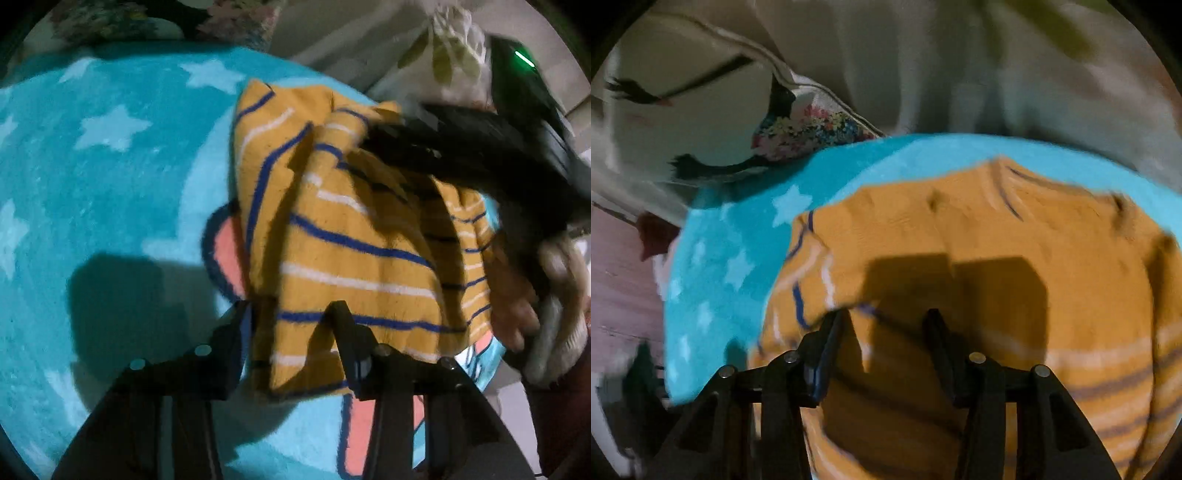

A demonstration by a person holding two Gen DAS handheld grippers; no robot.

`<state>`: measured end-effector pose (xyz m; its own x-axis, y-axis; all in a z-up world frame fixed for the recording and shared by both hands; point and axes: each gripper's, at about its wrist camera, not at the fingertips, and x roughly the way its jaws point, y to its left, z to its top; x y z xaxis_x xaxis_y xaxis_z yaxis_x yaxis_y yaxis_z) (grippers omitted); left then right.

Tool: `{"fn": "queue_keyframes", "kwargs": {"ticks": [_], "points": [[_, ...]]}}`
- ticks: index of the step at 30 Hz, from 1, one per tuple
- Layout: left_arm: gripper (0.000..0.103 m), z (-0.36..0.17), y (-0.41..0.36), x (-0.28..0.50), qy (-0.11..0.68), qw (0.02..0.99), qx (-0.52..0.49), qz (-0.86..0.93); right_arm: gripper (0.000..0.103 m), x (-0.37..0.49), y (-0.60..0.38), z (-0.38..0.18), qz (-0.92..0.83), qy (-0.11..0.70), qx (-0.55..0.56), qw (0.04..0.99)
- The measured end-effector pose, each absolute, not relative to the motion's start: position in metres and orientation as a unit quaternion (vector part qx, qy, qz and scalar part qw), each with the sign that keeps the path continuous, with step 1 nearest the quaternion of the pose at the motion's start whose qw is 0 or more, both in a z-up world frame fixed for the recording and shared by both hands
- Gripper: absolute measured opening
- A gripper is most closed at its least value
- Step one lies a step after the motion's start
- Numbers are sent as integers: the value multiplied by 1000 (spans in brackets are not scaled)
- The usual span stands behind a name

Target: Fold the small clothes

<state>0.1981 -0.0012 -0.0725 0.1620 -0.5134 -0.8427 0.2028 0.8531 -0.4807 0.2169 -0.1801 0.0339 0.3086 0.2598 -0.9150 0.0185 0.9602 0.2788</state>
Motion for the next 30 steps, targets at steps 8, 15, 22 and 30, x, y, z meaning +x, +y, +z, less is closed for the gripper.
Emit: {"fn": "queue_keyframes", "kwargs": {"ticks": [8, 15, 22, 30], "points": [[43, -56, 32, 193, 573, 775, -154, -219, 49, 267, -129, 43, 108, 564, 92, 813], [52, -26, 57, 178, 542, 803, -163, -187, 53, 162, -215, 116, 7, 502, 23, 864], [54, -19, 31, 146, 546, 808, -160, -156, 59, 24, -353, 95, -142, 547, 47, 823], [56, -8, -29, 108, 543, 810, -169, -145, 18, -20, -401, 53, -132, 559, 87, 814]]}}
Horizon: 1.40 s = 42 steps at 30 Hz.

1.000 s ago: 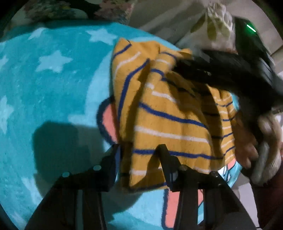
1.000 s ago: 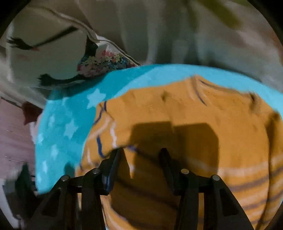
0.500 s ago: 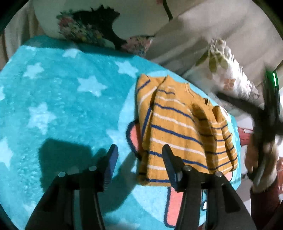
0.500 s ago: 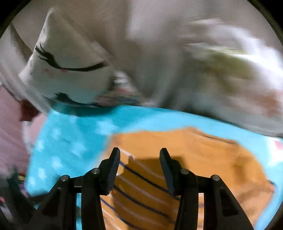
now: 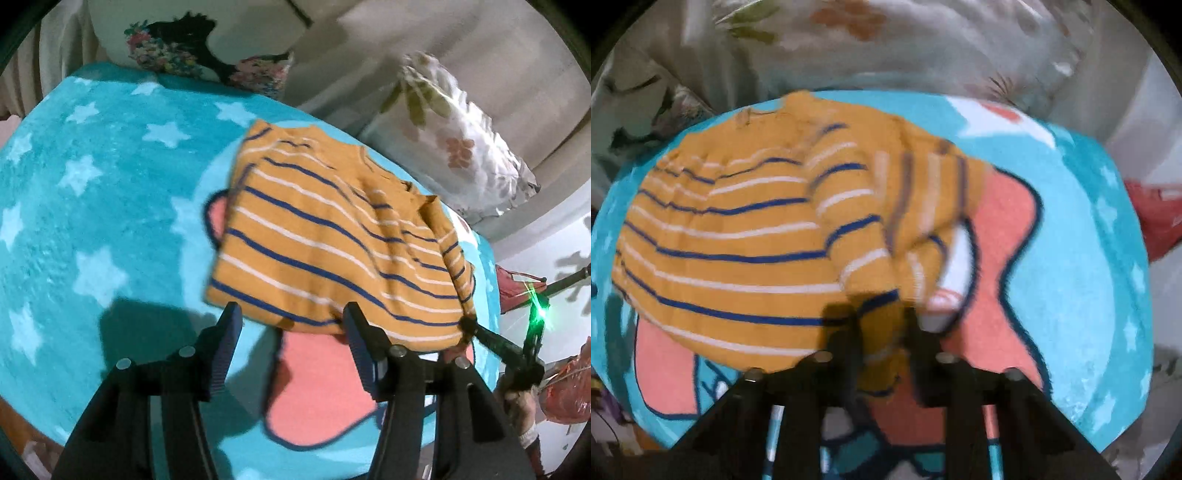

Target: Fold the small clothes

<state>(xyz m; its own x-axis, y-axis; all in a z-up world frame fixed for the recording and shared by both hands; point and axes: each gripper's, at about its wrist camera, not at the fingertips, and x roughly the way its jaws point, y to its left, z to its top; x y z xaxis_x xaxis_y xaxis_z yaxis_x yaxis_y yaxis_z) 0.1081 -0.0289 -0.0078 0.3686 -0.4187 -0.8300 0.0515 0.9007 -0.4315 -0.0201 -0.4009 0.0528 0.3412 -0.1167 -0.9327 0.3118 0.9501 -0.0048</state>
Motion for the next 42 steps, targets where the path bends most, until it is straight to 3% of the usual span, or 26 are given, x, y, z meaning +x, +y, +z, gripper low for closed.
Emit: {"fn": "queue_keyframes", "kwargs": {"ticks": [3, 8, 13, 20, 26, 29, 31, 34, 42], "points": [[56, -1, -43, 96, 535, 817, -167, -137, 25, -38, -467, 45, -180, 538, 182, 803], [56, 0, -50, 80, 535, 818, -179, -113, 27, -64, -516, 66, -220, 498, 227, 807], [57, -1, -51, 72, 537, 817, -188, -94, 27, -26, -459, 103, -80, 457, 196, 864], [58, 10, -51, 58, 531, 826, -177, -70, 27, 67, -348, 51, 76, 525, 99, 842], [61, 17, -30, 44, 526, 830, -185, -32, 25, 128, -410, 36, -52, 510, 98, 853], [61, 17, -18, 41, 525, 828, -196, -19, 17, 130, -458, 37, -93, 512, 133, 844], [61, 16, -16, 42, 526, 827, -199, -17, 33, 117, -467, 54, -123, 491, 111, 855], [62, 14, -23, 48, 531, 823, -200, -27, 42, 89, -479, 76, -131, 465, 103, 869], [62, 5, -74, 67, 551, 813, -169, -81, 44, 1, -497, 89, -90, 454, 204, 862]]}}
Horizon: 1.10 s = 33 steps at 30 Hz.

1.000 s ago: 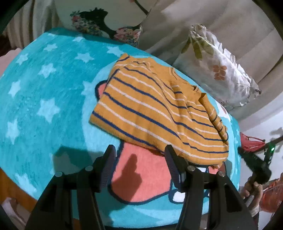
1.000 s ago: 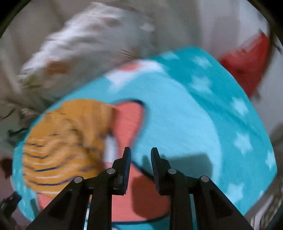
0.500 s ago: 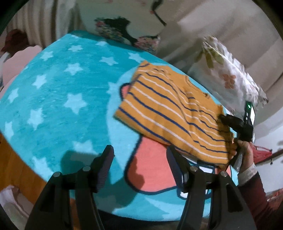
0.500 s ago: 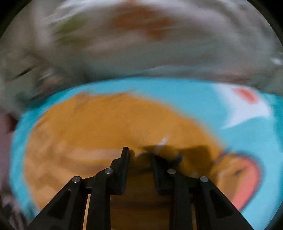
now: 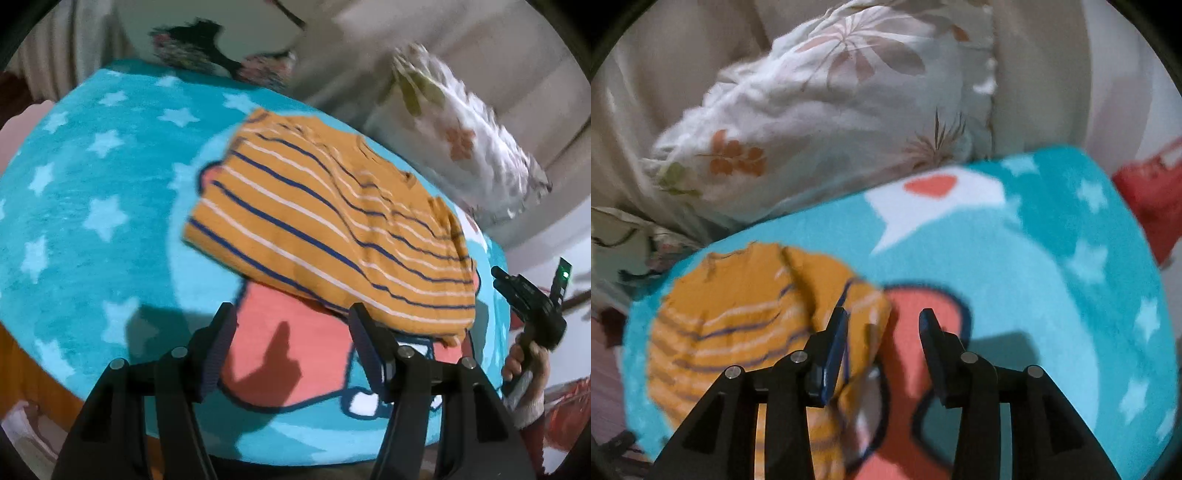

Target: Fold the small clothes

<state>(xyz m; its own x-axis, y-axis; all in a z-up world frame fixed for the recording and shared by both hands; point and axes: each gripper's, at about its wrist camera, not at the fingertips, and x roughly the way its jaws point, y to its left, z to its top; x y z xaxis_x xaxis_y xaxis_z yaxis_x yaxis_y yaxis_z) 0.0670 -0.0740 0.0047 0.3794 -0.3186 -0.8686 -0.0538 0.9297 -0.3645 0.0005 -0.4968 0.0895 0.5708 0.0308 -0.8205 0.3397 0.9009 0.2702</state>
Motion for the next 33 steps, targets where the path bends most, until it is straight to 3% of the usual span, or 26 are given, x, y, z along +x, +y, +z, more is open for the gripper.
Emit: {"fn": "queue_keyframes", "kwargs": {"ticks": [8, 17, 24, 33], "points": [[62, -1, -103, 62, 567, 805, -142, -99, 44, -22, -414, 63, 45, 484, 232, 842], [72, -15, -48, 63, 562, 799, -206, -64, 49, -40, -367, 26, 123, 530, 290, 787], [72, -36, -20, 112, 554, 794, -227, -105, 56, -51, -351, 4, 78, 558, 335, 755], [82, -61, 6, 207, 563, 785, -164, -199, 60, -40, -300, 4, 31, 539, 357, 762]]}}
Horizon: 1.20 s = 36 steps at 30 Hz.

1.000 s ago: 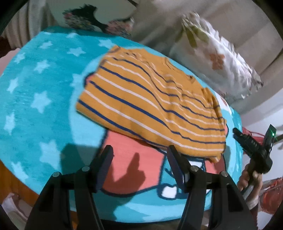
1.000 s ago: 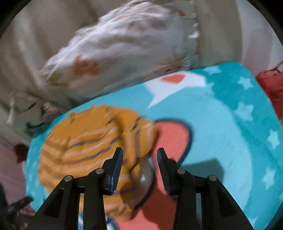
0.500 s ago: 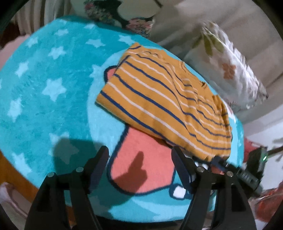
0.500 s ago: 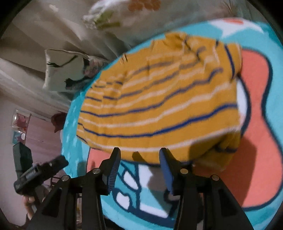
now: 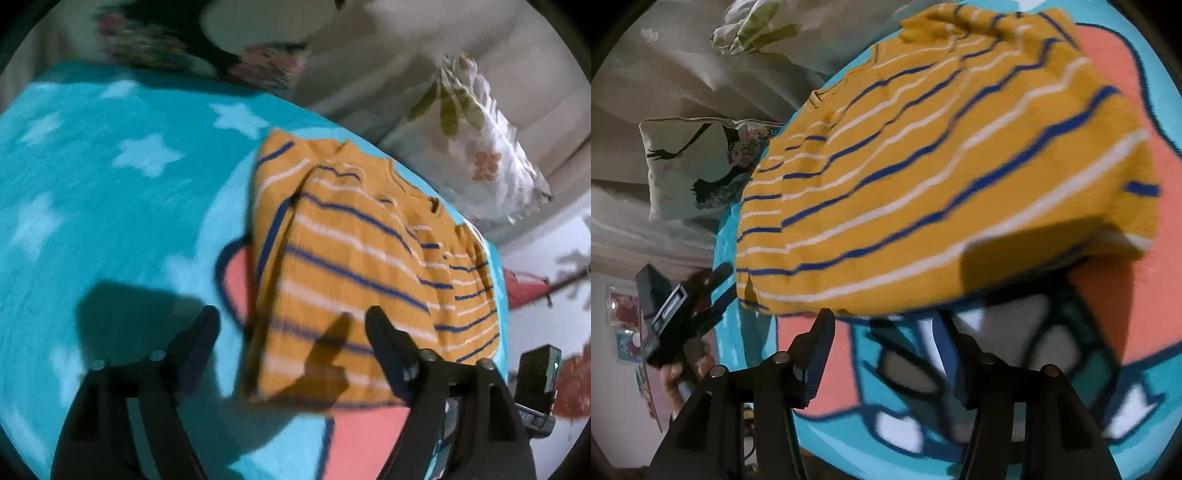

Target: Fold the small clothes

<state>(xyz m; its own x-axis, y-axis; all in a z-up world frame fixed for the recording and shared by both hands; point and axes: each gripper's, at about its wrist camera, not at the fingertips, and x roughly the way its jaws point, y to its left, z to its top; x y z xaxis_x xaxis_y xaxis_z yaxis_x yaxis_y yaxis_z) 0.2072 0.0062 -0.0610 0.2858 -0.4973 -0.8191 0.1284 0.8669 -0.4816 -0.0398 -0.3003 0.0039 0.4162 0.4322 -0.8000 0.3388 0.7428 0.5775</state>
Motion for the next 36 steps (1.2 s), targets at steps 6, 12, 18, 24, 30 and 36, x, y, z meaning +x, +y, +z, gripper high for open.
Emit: {"fn": "queue_keyframes", "kwargs": {"ticks": [6, 12, 18, 24, 30, 36], "points": [[93, -71, -13, 249, 559, 756, -184, -286, 61, -14, -273, 1, -4, 501, 379, 778], [26, -70, -44, 268, 588, 741, -153, -286, 58, 13, -275, -9, -42, 459, 426, 779], [21, -27, -21, 246, 575, 739, -166, -309, 22, 7, -271, 1, -30, 469, 459, 754], [26, -11, 22, 208, 569, 757, -159, -279, 17, -12, -225, 21, 30, 496, 428, 755], [39, -29, 65, 197, 580, 766, -163, -225, 32, -19, -203, 9, 22, 548, 376, 747], [65, 13, 101, 181, 510, 832, -130, -176, 32, -58, -233, 57, -8, 536, 331, 776]]}}
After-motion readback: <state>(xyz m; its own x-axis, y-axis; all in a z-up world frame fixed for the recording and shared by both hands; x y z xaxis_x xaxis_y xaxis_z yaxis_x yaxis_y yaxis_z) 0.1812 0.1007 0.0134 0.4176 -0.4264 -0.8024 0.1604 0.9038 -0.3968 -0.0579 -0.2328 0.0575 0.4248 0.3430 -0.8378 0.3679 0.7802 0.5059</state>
